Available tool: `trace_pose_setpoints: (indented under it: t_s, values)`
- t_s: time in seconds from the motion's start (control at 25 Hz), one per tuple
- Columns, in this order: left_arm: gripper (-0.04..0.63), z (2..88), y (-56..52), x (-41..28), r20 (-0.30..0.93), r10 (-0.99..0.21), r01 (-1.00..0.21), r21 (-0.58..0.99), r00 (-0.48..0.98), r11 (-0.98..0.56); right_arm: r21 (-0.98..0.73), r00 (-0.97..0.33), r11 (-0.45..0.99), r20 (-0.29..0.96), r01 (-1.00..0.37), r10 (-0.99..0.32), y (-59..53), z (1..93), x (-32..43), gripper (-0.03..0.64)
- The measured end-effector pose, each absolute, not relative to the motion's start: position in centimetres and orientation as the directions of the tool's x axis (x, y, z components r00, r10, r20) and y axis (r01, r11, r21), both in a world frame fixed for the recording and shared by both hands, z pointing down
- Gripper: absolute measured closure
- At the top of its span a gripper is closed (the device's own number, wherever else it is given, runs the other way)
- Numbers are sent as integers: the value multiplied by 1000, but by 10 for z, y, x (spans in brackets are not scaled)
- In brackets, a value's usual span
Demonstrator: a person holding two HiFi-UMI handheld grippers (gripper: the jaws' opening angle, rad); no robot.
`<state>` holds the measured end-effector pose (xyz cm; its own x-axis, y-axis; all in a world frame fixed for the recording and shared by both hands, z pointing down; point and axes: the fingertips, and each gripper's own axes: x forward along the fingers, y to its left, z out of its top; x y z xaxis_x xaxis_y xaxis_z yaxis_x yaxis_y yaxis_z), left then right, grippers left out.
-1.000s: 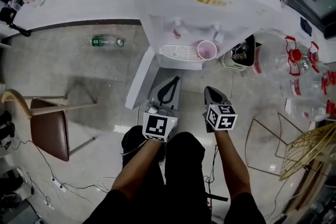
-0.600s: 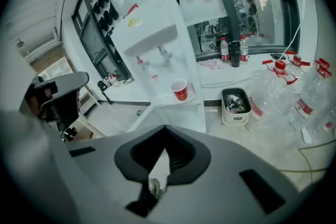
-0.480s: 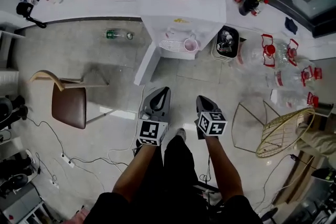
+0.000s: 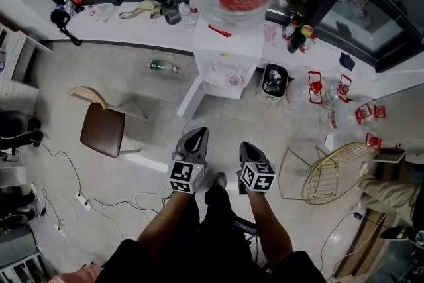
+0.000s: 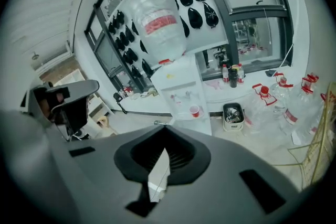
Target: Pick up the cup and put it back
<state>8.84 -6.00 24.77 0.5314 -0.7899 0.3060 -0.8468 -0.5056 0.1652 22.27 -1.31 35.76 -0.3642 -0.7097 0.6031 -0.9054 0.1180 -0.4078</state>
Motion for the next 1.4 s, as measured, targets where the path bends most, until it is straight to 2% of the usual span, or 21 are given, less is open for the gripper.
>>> trace_pose_setpoints:
  t_s: [0.32, 0.56, 0.84, 1.0, 1.4]
  values:
    - [588, 158, -23, 70, 256, -767, -808, 149, 589, -570, -409, -323, 122, 467, -904, -823, 0, 228, 215, 621]
    - [588, 95, -1, 41, 174, -768, -787, 112, 617, -607, -347, -293, 174, 328, -922, -898, 20, 133, 194, 621]
    - [588, 59, 30, 13, 94, -756, -761, 130, 648, -636, -259, -263, 215, 168, -942, -950, 64, 44, 159, 621]
    - [588, 50, 32, 9, 71, -748, -750, 118, 660, -651, -240, -231, 194, 135, -951, -964, 77, 24, 155, 621]
    - [588, 45, 29, 2, 57, -735, -736, 113, 676, -668, -181, -179, 151, 148, -972, -973, 77, 30, 153, 623]
